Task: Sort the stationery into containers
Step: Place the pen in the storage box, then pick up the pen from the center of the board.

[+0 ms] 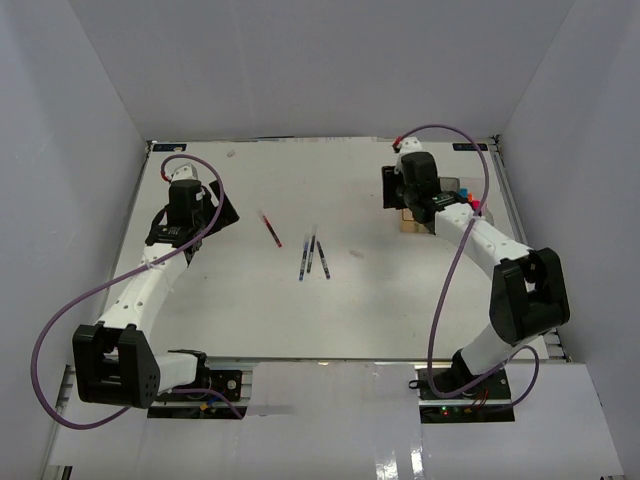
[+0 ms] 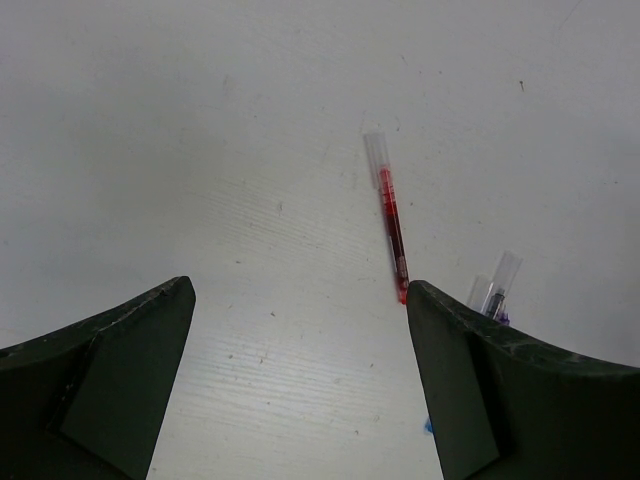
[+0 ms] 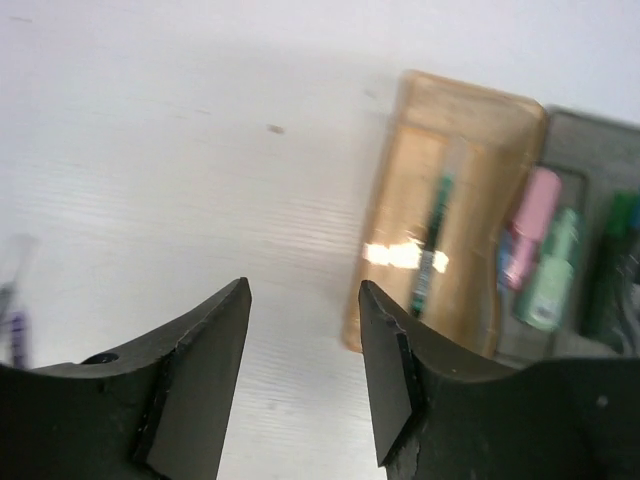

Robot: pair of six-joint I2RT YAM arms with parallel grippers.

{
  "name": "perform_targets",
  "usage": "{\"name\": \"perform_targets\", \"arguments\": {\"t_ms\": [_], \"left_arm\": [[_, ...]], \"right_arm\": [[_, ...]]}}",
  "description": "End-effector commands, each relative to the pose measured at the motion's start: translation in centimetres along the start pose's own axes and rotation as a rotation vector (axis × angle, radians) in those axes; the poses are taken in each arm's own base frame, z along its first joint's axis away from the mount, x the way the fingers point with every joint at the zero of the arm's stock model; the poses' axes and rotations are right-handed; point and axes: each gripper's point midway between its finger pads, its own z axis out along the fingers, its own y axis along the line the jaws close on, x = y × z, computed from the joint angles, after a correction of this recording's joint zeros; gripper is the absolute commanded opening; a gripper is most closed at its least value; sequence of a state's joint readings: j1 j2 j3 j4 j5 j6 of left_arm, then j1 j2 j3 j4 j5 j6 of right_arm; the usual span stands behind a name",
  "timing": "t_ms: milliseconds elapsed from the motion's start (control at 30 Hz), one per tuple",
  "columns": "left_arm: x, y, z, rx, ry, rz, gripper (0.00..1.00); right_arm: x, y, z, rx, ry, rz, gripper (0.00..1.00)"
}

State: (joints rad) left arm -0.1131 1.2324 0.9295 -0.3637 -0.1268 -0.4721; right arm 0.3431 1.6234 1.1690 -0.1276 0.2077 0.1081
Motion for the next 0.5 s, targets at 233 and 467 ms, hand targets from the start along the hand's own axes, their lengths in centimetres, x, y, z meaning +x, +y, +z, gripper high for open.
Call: {"name": "perform_targets", "arguments": {"t_ms": [233,467], "left_arm": [[-0.7,0.0,-0.2,0.004,-0.026,-0.014,0.98],[-0.8,0.0,-0.3,0.005,-0.027,-0.015,0.98]], "right_arm": [[-1.2,20.2,-3.0,-0.422,-0.102,-0.263,0.56],[1.6,28.4,-1.8,-0.496,-0.065,-0.282,0.54]]}}
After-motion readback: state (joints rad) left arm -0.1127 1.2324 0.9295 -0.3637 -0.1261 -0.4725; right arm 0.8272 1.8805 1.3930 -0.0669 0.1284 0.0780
